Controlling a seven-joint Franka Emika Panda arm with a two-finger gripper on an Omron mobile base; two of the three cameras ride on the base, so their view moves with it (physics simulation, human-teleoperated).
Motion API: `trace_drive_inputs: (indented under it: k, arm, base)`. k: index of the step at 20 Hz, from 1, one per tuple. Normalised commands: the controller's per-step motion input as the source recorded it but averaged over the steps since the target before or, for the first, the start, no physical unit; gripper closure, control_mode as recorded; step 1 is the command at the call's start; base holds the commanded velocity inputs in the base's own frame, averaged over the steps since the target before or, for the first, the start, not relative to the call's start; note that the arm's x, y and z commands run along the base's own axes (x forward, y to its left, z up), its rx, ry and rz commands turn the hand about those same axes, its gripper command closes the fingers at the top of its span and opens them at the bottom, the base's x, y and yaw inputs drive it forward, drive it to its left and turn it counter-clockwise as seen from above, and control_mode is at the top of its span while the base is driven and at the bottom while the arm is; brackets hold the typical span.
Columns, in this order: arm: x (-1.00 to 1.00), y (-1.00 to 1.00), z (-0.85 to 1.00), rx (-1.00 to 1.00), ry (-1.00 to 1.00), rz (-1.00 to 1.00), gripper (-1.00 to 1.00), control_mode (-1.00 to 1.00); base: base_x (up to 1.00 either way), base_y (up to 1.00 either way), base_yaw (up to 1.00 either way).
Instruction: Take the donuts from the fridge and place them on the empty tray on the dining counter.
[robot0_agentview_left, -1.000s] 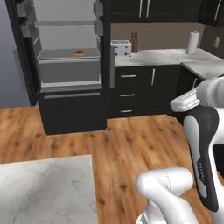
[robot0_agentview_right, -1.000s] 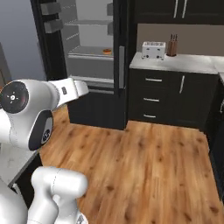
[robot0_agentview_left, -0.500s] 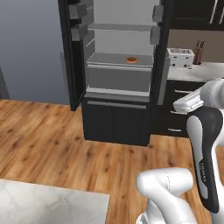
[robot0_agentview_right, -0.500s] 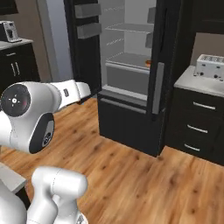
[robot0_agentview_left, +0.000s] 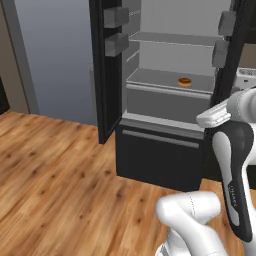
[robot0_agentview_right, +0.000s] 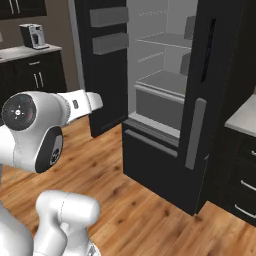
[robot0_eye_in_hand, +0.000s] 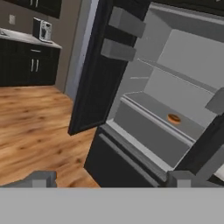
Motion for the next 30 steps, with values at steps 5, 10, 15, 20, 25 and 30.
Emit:
trace_drive_inputs:
  k: [5,10,15,20,25,30]
  arm:
    - [0.00,0.00,0.00,0.00,0.00,0.00,-1.00,1.00]
    - [0.00,0.00,0.00,0.00,0.00,0.00,-1.00,1.00]
    - [0.00,0.00,0.00,0.00,0.00,0.00,-1.00,1.00]
    - [0.00,0.00,0.00,0.00,0.00,0.00,-1.00,1.00]
    - [0.00,0.00,0.00,0.00,0.00,0.00,-1.00,1.00]
    - [0.00,0.00,0.00,0.00,0.00,0.00,-1.00,1.00]
  base:
    - [1.00,-0.03,-0.01]
    - [0.83,-0.01,-0.09]
    - [0.67,-0.02,-0.14]
    - [0.84,0.00,-0.20]
    - [0.94,0.07,-0.27]
    - [0.64,0.12,-0.29]
